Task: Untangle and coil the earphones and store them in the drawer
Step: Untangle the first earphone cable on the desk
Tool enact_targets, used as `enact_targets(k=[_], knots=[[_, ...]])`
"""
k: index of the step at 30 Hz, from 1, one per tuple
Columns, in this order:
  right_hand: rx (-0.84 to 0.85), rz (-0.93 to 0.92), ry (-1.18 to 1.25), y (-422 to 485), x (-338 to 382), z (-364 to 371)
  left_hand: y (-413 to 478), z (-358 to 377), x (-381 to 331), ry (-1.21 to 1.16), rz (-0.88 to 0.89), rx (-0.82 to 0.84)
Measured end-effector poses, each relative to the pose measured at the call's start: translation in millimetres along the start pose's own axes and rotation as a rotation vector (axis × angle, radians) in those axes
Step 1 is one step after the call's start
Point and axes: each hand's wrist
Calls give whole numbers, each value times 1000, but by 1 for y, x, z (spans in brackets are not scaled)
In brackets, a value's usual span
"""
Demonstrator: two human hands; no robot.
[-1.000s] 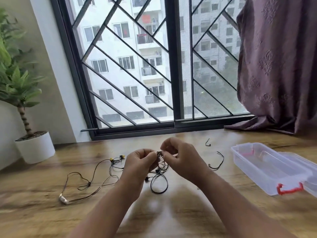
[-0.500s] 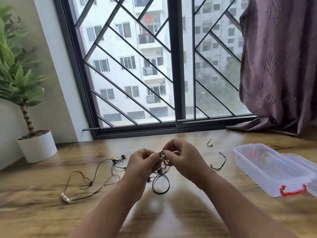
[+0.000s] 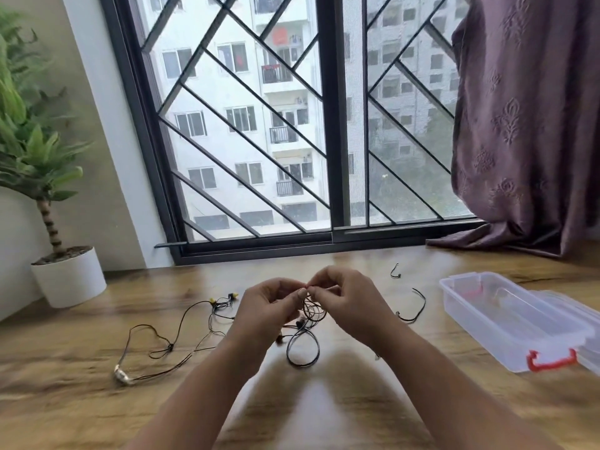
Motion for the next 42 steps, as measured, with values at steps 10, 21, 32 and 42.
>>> enact_targets(k=[10, 21, 32, 42], knots=[[24, 138, 450, 2, 0, 0, 0, 2, 1, 130, 24, -79], [143, 71, 249, -2, 7, -3, 6, -4, 3, -235, -136, -202], [298, 444, 294, -7, 12, -8, 2, -4, -7, -131, 89, -213], [33, 7, -130, 2, 4, -19, -1, -15, -19, 103, 343, -312]])
Point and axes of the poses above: each hand's wrist, its own y-axis towards the middle knuckle, its own z-axis out of the palm, x = y × z, and after that the axes turned 5 degrees about x, right-handed
